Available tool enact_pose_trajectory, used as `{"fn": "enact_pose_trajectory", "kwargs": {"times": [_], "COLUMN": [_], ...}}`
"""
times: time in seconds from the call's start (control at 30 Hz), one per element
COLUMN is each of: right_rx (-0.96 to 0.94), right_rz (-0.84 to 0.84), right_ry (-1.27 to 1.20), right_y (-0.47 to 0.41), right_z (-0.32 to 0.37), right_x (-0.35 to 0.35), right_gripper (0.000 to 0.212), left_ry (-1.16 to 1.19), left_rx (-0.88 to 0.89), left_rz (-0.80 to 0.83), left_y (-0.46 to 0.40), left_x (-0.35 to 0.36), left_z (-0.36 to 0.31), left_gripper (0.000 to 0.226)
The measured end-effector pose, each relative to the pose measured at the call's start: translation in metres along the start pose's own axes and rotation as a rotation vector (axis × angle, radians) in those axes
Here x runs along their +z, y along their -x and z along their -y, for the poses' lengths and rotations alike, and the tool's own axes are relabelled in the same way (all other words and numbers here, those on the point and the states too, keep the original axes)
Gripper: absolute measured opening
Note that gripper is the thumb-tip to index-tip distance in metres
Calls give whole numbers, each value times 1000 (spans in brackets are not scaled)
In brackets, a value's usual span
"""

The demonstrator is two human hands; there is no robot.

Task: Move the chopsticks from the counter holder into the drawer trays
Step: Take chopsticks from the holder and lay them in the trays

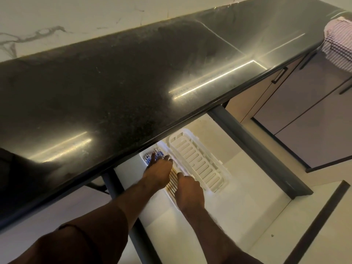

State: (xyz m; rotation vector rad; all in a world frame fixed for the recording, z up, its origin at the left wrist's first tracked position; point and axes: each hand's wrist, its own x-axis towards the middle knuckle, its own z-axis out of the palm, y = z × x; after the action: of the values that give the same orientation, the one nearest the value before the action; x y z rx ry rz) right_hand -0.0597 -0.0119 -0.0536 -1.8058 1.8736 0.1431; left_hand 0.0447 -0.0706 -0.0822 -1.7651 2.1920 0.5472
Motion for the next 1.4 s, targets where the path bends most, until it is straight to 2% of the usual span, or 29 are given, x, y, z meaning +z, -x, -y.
{"fn": "enact_pose_trajectory", "kwargs": {"times": [0.07, 0.17, 0.23, 0.33, 0.5, 0.77, 0.9, 1.1, 1.4], "right_rx": [15, 75, 80, 30, -71, -447, -541, -583, -498], "right_rz": [-47, -101, -167, -288, -430, -462, -483, -366, -334], "right_ry": [-87, -392, -512, -590, -697, -619, -583, -494, -367], "right_y": [5, 14, 23, 39, 65, 107, 120, 119, 108], "right_z": [2, 5, 11, 27, 92, 232, 316, 411, 440], "right_x": [-14, -39, -54, -75, -114, -142, -115, -55, -22], "right_gripper": [38, 30, 23, 17, 29, 29, 27, 26, 30], "left_ry": [87, 314, 407, 500, 595, 664, 729, 820, 911], "left_rx": [27, 29, 40, 101, 115, -10, -114, -274, -284], "left_rz": [-70, -172, -246, -399, -631, -1010, -1098, -1149, -1134], "left_y": [10, 32, 50, 80, 134, 228, 264, 288, 285], "left_x": [-12, -37, -58, -90, -144, -183, -177, -158, -156], "left_z": [-1, -4, -7, -7, 24, 151, 227, 322, 364], "left_gripper": [60, 58, 54, 47, 43, 40, 39, 39, 45]}}
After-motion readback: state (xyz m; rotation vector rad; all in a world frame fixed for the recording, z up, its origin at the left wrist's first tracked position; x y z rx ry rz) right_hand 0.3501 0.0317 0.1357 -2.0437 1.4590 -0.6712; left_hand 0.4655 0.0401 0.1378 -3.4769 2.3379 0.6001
